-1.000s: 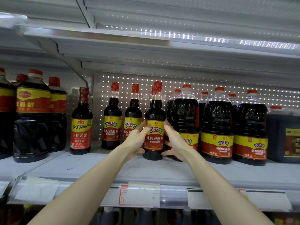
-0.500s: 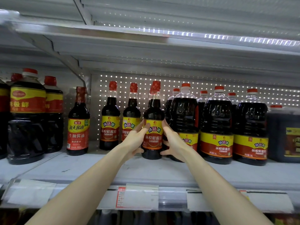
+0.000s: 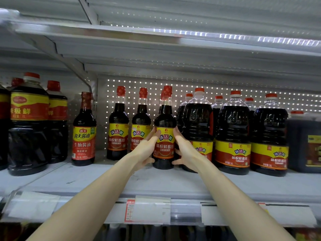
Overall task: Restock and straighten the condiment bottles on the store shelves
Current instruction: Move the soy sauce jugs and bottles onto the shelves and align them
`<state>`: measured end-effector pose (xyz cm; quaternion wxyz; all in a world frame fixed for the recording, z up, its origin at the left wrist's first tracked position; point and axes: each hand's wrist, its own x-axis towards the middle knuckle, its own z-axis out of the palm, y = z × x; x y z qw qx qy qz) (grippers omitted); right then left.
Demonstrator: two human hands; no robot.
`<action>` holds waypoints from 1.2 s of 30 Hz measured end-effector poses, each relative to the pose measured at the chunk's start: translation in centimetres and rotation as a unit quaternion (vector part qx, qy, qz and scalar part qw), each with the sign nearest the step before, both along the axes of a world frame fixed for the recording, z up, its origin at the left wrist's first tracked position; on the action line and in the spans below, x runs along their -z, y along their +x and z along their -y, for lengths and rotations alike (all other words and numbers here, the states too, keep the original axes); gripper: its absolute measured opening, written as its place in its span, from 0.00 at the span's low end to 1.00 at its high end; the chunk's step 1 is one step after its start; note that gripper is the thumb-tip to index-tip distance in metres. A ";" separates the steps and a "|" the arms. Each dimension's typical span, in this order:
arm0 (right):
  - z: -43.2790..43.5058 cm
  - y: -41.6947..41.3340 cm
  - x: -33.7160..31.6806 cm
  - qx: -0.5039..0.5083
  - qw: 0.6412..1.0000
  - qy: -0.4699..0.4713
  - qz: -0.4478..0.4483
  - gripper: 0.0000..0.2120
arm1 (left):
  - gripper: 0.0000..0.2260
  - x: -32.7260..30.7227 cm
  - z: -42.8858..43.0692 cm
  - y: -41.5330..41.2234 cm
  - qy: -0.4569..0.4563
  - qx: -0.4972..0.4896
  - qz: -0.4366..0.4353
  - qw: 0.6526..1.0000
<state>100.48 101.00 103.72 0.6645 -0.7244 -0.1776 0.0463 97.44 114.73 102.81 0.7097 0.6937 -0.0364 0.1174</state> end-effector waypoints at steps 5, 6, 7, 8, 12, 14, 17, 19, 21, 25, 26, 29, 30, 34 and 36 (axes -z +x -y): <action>0.0 0.1 0.0 0.000 1.000 0.004 -0.003 0.31 | 0.28 -0.1 0.1 0.0 -0.007 0.004 -0.004 1.000; -0.1 0.1 0.0 0.001 1.000 0.005 -0.004 0.31 | 0.28 -0.1 0.2 -0.1 -0.008 0.003 -0.005 1.000; -0.1 0.0 0.0 0.003 1.000 0.006 -0.006 0.31 | 0.28 -0.1 0.2 -0.2 -0.006 0.002 -0.004 1.000; -0.1 0.0 0.0 0.004 1.000 0.005 -0.007 0.31 | 0.28 -0.1 0.2 -0.2 -0.005 0.001 -0.004 1.000; -0.1 -0.2 -0.1 0.008 1.000 0.000 -0.006 0.31 | 0.29 -0.2 0.2 -0.4 -0.003 -0.011 -0.003 1.000; 0.0 -0.4 -0.2 0.018 1.000 -0.014 0.001 0.30 | 0.29 -0.2 0.2 -0.6 0.003 -0.025 0.003 1.000; 0.3 -0.9 -0.4 0.035 0.998 -0.048 0.030 0.30 | 0.27 -0.3 0.0 -1.0 0.021 -0.043 0.012 0.999; 0.8 -1.5 -0.5 0.041 0.997 -0.046 0.051 0.29 | 0.24 -0.5 0.0 -1.7 0.033 -0.052 0.021 0.998; 1.4 -2.3 -0.9 0.041 0.997 -0.024 0.064 0.27 | 0.21 -1.1 0.1 -2.8 0.041 -0.064 0.037 0.996; 2.9 -4.4 -1.4 0.051 0.993 -0.017 0.103 0.26 | 0.21 -1.7 0.5 -5.6 0.058 -0.076 0.062 0.993; 3.2 -5.0 -1.3 0.058 0.992 -0.018 0.113 0.26 | 0.22 -1.7 0.7 -6.4 0.065 -0.075 0.063 0.993; 4.2 -7.7 -1.1 0.067 0.990 -0.012 0.125 0.24 | 0.24 -1.4 1.5 -9.1 0.074 -0.073 0.065 0.992; 4.6 -8.6 -1.0 0.068 0.988 -0.013 0.135 0.23 | 0.24 -1.3 1.8 -10.1 0.071 -0.072 0.072 0.992; 5.9 -12.8 -0.2 0.086 0.980 -0.016 0.177 0.20 | 0.23 -0.6 3.1 -14.7 0.089 -0.075 0.115 0.987; 6.4 -14.7 0.5 0.100 0.978 -0.008 0.185 0.19 | 0.22 0.5 3.7 -17.1 0.110 -0.085 0.128 0.982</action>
